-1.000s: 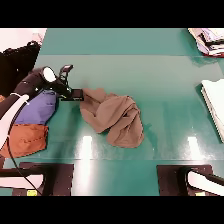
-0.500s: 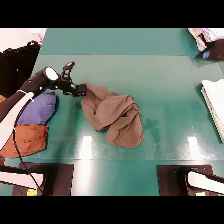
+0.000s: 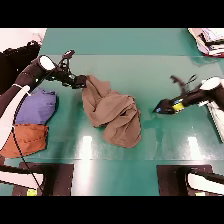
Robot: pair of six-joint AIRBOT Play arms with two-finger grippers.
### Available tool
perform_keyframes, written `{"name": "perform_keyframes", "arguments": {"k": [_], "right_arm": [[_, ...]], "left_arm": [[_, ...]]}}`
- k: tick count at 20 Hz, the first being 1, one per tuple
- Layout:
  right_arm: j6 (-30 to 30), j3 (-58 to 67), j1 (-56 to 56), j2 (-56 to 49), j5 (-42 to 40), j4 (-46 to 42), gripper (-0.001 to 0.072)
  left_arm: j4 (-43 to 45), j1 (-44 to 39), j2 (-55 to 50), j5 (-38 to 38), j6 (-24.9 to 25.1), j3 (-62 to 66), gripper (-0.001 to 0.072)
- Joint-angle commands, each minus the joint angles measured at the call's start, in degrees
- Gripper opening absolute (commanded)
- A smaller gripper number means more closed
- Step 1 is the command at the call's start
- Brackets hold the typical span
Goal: Fold the shirts.
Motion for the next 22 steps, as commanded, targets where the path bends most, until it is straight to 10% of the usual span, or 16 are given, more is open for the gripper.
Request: {"name": "perform_keyframes", "arguments": {"k": [1,7,9,22], "right_arm": [[-3.76,-5.09,6.34,-5.22,-10.12,8.33,0.0484],[-3.74,2.60,11.72,-12.15,-14.43,8.20,0.0387],[-3.78,3.91,11.76,-12.57,-14.84,7.80,0.0029],[-3.08,30.80,-6.54,13.99,-6.19,1.64,0.0013]], "left_arm": [[0.00,0.07,-0.02,-0.68,0.09,0.37,0.0029],[0.00,0.07,-0.02,-0.98,0.09,0.37,0.0029],[0.00,0.07,0.09,-1.81,0.09,0.39,0.0028],[10.16,0.07,32.63,-3.08,0.07,15.02,0.0028]]}}
